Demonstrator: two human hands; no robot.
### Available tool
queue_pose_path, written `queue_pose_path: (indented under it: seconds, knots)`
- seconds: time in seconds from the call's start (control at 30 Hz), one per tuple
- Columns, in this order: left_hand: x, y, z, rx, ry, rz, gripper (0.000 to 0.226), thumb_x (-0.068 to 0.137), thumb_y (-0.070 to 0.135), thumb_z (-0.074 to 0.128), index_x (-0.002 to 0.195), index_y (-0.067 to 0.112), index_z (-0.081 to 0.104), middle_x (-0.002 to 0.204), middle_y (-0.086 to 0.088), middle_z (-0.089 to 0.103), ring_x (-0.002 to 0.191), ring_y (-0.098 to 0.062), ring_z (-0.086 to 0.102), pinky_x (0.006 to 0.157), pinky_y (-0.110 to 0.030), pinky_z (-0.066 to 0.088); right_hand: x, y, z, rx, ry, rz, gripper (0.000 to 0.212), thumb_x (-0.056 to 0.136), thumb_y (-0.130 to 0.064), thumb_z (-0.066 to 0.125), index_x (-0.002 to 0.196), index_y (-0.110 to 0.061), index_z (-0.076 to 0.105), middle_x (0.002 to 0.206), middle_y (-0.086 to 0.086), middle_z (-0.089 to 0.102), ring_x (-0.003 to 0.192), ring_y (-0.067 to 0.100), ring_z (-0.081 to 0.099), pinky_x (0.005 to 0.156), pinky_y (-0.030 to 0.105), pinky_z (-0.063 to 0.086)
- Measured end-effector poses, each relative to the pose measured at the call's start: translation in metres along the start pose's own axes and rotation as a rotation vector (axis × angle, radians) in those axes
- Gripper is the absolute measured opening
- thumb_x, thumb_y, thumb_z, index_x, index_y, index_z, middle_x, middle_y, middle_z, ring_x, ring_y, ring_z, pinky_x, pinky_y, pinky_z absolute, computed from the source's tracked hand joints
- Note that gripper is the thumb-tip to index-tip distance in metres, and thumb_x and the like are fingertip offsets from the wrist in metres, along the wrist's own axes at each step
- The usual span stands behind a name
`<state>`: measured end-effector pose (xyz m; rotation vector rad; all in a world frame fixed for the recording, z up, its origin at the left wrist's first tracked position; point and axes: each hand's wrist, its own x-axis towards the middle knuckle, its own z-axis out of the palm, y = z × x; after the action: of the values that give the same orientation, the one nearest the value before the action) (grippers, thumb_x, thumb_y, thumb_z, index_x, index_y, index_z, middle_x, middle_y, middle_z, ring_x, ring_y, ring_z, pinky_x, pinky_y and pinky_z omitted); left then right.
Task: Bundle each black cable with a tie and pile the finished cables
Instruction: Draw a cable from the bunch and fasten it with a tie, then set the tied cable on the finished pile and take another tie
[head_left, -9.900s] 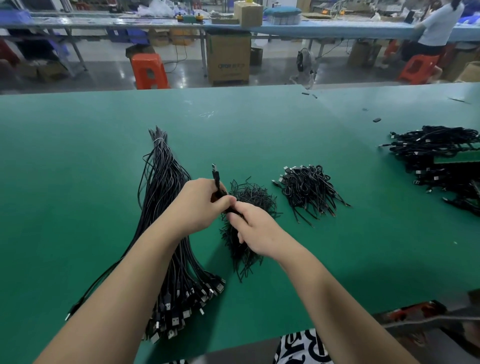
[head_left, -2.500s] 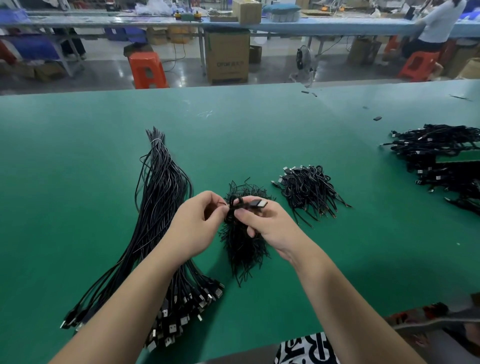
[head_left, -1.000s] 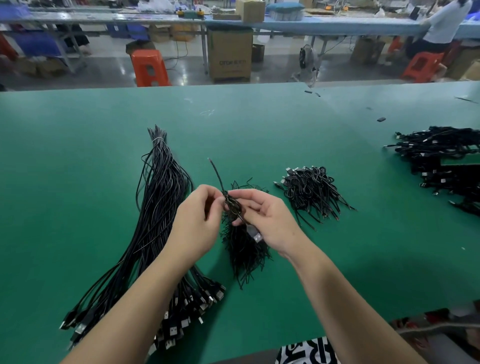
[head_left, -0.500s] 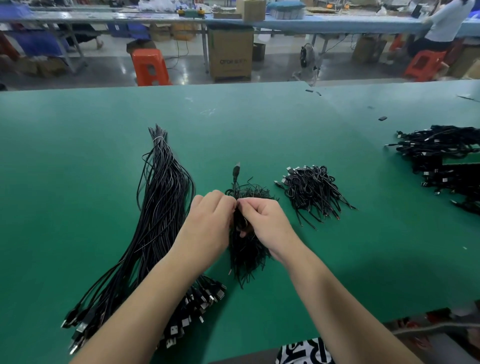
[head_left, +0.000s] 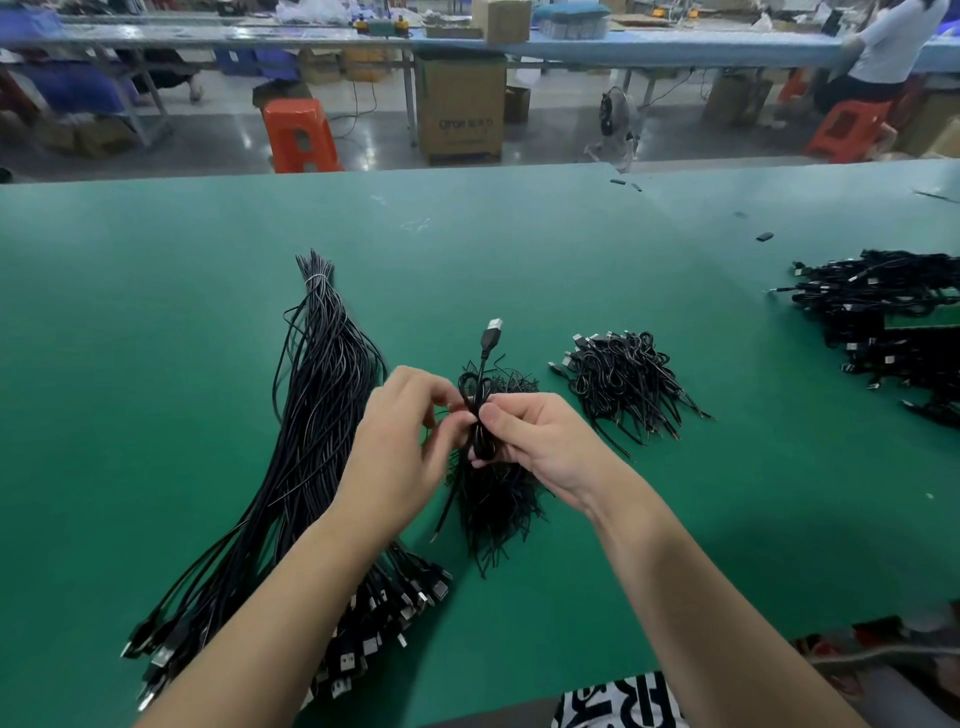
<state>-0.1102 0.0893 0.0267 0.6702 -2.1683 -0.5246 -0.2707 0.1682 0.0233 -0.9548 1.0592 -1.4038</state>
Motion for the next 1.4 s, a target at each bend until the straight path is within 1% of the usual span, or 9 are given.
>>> queue_pose_path:
  seconds: [0.13,0.37,0.47,0.57,0.67,0.83,1.07,1.27,1.4]
  knots:
    - [0.006,-0.007,-0.004,-0.218,-0.001,-0.296,0.035,0.077,0.034,0.081,0.097,0.032,0.052,0.093,0.008,0.053,0.076,0.004,0.051,0.069,-0.008,0.036,0.0,0.0,-0.005,0.087,-0.064,0.03,0.021,0.085,-0.022,0.071,0.1,-0.01,0.08,0.096,0.014,0.076,0.08,0.019,0.073,0.076,0.03,0.06]
    - [0.005,-0.022,0.005,-0.211,-0.053,-0.294,0.032,0.08,0.035,0.079,0.098,0.042,0.053,0.099,0.012,0.051,0.079,0.003,0.052,0.068,-0.008,0.037,0.006,0.003,-0.01,-0.04,0.044,0.083,0.009,0.084,-0.017,0.074,0.088,-0.011,0.08,0.091,0.014,0.077,0.08,0.021,0.074,0.07,0.029,0.06]
    - [0.004,-0.038,0.013,-0.149,0.017,-0.314,0.016,0.086,0.044,0.068,0.095,0.036,0.057,0.096,0.013,0.052,0.078,0.0,0.053,0.07,-0.011,0.039,0.008,0.003,-0.014,-0.326,0.153,0.096,0.004,0.087,-0.019,0.076,0.084,-0.018,0.077,0.079,0.004,0.076,0.062,0.015,0.068,0.066,0.023,0.055]
    - [-0.005,-0.069,0.023,0.298,0.044,-0.179,0.013,0.094,0.028,0.064,0.095,0.016,0.065,0.098,0.001,0.059,0.084,-0.017,0.057,0.077,-0.035,0.044,0.008,-0.008,-0.028,-0.577,0.301,0.174,0.013,0.082,-0.037,0.08,0.09,-0.026,0.077,0.078,-0.008,0.076,0.06,0.009,0.066,0.064,0.02,0.054]
    - [-0.027,-0.102,0.032,0.641,-0.103,-0.147,0.015,0.086,0.016,0.072,0.097,0.007,0.068,0.104,-0.012,0.062,0.095,-0.033,0.058,0.078,-0.045,0.042,0.012,-0.031,-0.053,-0.897,0.424,0.227,0.024,0.084,-0.044,0.075,0.092,-0.022,0.076,0.079,-0.004,0.074,0.067,0.01,0.067,0.063,0.024,0.057]
    - [-0.048,-0.122,0.04,0.704,-0.276,-0.336,0.037,0.08,0.013,0.074,0.115,0.005,0.066,0.12,-0.018,0.061,0.111,-0.039,0.054,0.09,-0.055,0.043,0.039,-0.082,-0.115,-1.447,0.521,0.516,0.036,0.09,-0.047,0.07,0.087,-0.012,0.074,0.069,0.005,0.066,0.073,0.025,0.064,0.064,0.027,0.046]
    - [-0.047,-0.125,0.045,0.73,-0.26,-0.337,0.039,0.071,0.007,0.074,0.11,0.005,0.069,0.113,-0.017,0.064,0.11,-0.037,0.055,0.088,-0.053,0.043,0.076,-0.1,-0.177,-1.546,0.674,0.679,0.048,0.088,-0.046,0.075,0.07,-0.009,0.049,0.072,0.008,0.056,0.083,0.029,0.06,0.077,0.034,0.046]
    - [-0.049,-0.129,0.046,0.693,-0.219,-0.338,0.034,0.068,0.002,0.073,0.101,0.005,0.07,0.11,-0.015,0.064,0.109,-0.036,0.054,0.087,-0.053,0.042,0.088,-0.071,-0.194,-1.564,0.571,0.829,0.052,0.09,-0.049,0.072,0.083,-0.002,0.05,0.115,0.017,0.065,0.104,0.033,0.062,0.09,0.04,0.049]
    - [-0.05,-0.128,0.045,0.586,-0.122,-0.359,0.034,0.066,-0.007,0.07,0.099,0.003,0.069,0.109,-0.015,0.062,0.106,-0.036,0.052,0.083,-0.053,0.043,0.088,-0.064,-0.2,-1.614,0.618,0.786,0.05,0.087,-0.053,0.073,0.079,-0.009,0.05,0.102,0.009,0.066,0.09,0.03,0.058,0.073,0.035,0.044]
